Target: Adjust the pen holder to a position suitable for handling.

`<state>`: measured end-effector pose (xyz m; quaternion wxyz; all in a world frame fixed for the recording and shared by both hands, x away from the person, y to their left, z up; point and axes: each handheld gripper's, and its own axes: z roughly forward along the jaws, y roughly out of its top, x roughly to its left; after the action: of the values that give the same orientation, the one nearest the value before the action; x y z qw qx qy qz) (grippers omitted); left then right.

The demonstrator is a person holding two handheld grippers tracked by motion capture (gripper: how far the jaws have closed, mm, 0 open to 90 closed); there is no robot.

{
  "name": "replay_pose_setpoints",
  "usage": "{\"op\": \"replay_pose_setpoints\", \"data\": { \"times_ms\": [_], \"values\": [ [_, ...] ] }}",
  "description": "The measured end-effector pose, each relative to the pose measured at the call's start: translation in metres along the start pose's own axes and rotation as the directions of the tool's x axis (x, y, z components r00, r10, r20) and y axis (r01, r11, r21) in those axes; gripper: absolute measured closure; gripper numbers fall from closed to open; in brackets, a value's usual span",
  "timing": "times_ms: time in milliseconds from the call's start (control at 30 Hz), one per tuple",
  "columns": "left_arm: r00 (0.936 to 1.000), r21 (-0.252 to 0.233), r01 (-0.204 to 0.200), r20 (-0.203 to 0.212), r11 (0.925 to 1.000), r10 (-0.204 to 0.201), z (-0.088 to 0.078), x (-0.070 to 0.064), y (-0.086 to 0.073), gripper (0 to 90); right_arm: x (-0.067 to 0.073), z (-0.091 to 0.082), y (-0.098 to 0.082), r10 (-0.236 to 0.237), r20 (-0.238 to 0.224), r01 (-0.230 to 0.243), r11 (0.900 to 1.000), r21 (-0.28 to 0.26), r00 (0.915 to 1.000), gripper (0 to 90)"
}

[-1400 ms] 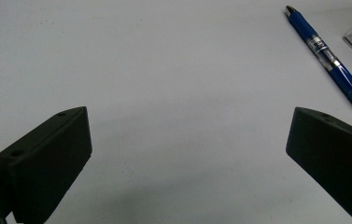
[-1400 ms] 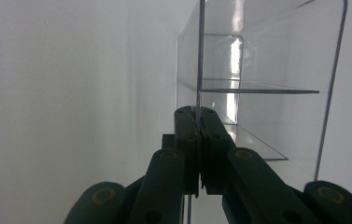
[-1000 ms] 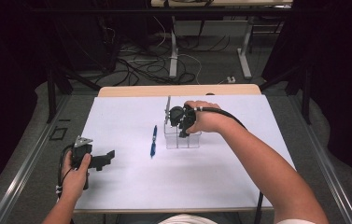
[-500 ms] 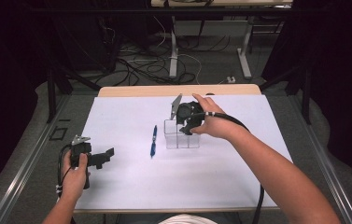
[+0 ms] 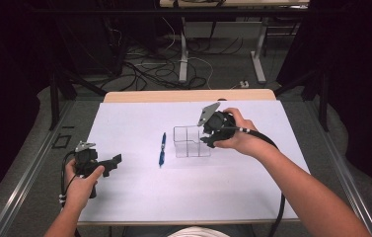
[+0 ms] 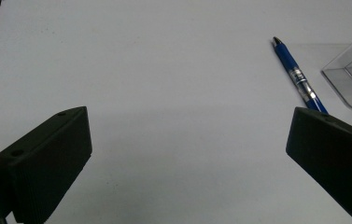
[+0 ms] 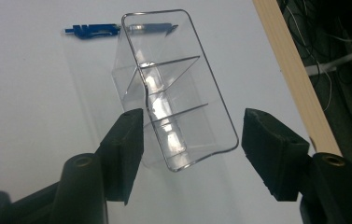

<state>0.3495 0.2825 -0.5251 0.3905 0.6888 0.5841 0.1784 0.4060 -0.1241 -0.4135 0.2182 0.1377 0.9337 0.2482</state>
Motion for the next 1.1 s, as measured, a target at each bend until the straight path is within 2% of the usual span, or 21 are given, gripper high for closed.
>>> {"op": "replay_pose_setpoints", "data": {
  "times_ms": [33, 67, 200, 267, 300, 400, 467, 500, 600, 633, 667, 700, 833, 867, 900, 933, 967, 1000, 1033, 1067, 1100],
  "values": [
    [1.0000, -0.004, 0.001, 0.004, 1.0000, -0.001, 0.000, -0.001, 0.001, 0.0, 0.000, 0.000, 0.000, 0.000, 0.000, 0.000, 1.000, 0.000, 1.0000, 41.4],
    [0.9999, -0.009, 0.006, 0.010, 0.9999, -0.006, -0.001, -0.002, 0.002, 0.1, 0.000, -0.004, -0.006, 0.038, 0.009, -0.038, 0.999, -0.016, 0.9992, 40.7],
    [0.9998, -0.017, 0.010, 0.020, 0.9998, -0.010, -0.004, -0.005, 0.009, 0.1, 0.000, -0.010, -0.015, 0.065, 0.059, -0.061, 0.995, -0.075, 0.9961, 32.0],
    [0.9997, -0.029, 0.004, 0.026, 0.9996, -0.004, -0.005, -0.007, 0.011, 0.1, 0.003, -0.016, -0.026, 0.146, 0.085, -0.134, 0.982, -0.131, 0.9856, 22.9],
    [0.9996, -0.031, -0.004, 0.028, 0.9995, 0.005, -0.006, -0.009, 0.012, 0.1, 0.003, -0.016, -0.026, 0.146, 0.085, -0.134, 0.982, -0.131, 0.9856, 22.9],
    [0.9994, -0.041, -0.015, 0.031, 0.9991, 0.017, -0.008, -0.013, 0.016, 0.4, 0.008, -0.019, -0.043, 0.234, 0.104, -0.213, 0.961, -0.176, 0.9667, 14.5],
    [0.9993, -0.043, -0.015, 0.033, 0.9989, 0.016, -0.007, -0.015, 0.018, 0.7, 0.010, -0.019, -0.052, 0.266, 0.098, -0.244, 0.951, -0.188, 0.9590, 12.6],
    [0.9992, -0.044, -0.015, 0.037, 0.9989, 0.016, -0.007, -0.015, 0.019, 0.7, 0.010, -0.019, -0.052, 0.266, 0.098, -0.244, 0.951, -0.188, 0.9590, 12.6],
    [0.9990, -0.040, -0.016, 0.041, 0.9991, 0.018, -0.005, -0.017, 0.022, 1.5, 0.013, -0.015, -0.070, 0.343, 0.107, -0.316, 0.926, -0.206, 0.9334, 5.8],
    [0.9990, -0.045, -0.014, 0.042, 0.9989, 0.016, -0.005, -0.017, 0.022, 1.5, 0.013, -0.015, -0.070, 0.343, 0.107, -0.316, 0.926, -0.206, 0.9334, 3.9],
    [0.9987, -0.044, -0.009, 0.049, 0.9990, 0.012, -0.004, -0.017, 0.023, 1.7, 0.014, -0.014, -0.075, 0.368, 0.107, -0.340, 0.916, -0.212, 0.9237, 1.7],
    [0.9987, -0.043, -0.007, 0.050, 0.9991, 0.009, -0.003, -0.018, 0.024, 1.8, 0.016, -0.011, -0.085, 0.401, 0.114, -0.372, 0.903, -0.216, 0.9088, 0.0],
    [0.9985, -0.040, -0.009, 0.053, 0.9992, 0.011, 0.001, -0.021, 0.028, 3.3, 0.017, -0.005, -0.108, 0.470, 0.136, -0.433, 0.871, -0.231, 0.8724, 0.0],
    [0.9983, -0.041, -0.010, 0.056, 0.9991, 0.012, 0.002, -0.023, 0.029, 3.3, 0.017, -0.005, -0.108, 0.470, 0.136, -0.433, 0.871, -0.231, 0.8724, 0.0],
    [0.9983, -0.037, -0.013, 0.057, 0.9992, 0.015, 0.003, -0.024, 0.030, 4.2, 0.017, -0.004, -0.119, 0.515, 0.132, -0.475, 0.844, -0.249, 0.8469, 0.0],
    [0.9981, -0.037, -0.016, 0.059, 0.9992, 0.019, 0.004, -0.025, 0.032, 4.2, 0.017, -0.004, -0.119, 0.515, 0.132, -0.475, 0.844, -0.249, 0.8469, 0.0],
    [0.9980, -0.035, -0.011, 0.061, 0.9993, 0.013, 0.005, -0.027, 0.033, 4.7, 0.017, -0.004, -0.123, 0.543, 0.134, -0.498, 0.826, -0.265, 0.8293, 0.0],
    [0.9976, -0.044, -0.013, 0.067, 0.9990, 0.016, 0.006, -0.030, 0.034, 5.2, 0.017, -0.005, -0.128, 0.558, 0.138, -0.511, 0.816, -0.269, 0.8183, 0.0],
    [0.9971, -0.041, -0.019, 0.072, 0.9990, 0.021, 0.007, -0.032, 0.036, 6.2, 0.017, -0.006, -0.137, 0.588, 0.152, -0.533, 0.795, -0.289, 0.7944, 0.0],
    [0.9970, -0.043, -0.019, 0.075, 0.9989, 0.022, 0.008, -0.034, 0.038, 6.4, 0.017, -0.006, -0.141, 0.600, 0.163, -0.541, 0.787, -0.295, 0.7833, 0.0],
    [0.9965, -0.041, -0.025, 0.079, 0.9988, 0.028, 0.009, -0.036, 0.040, 6.8, 0.017, -0.007, -0.145, 0.619, 0.171, -0.557, 0.773, -0.304, 0.7665, 0.0]
  ]
}}
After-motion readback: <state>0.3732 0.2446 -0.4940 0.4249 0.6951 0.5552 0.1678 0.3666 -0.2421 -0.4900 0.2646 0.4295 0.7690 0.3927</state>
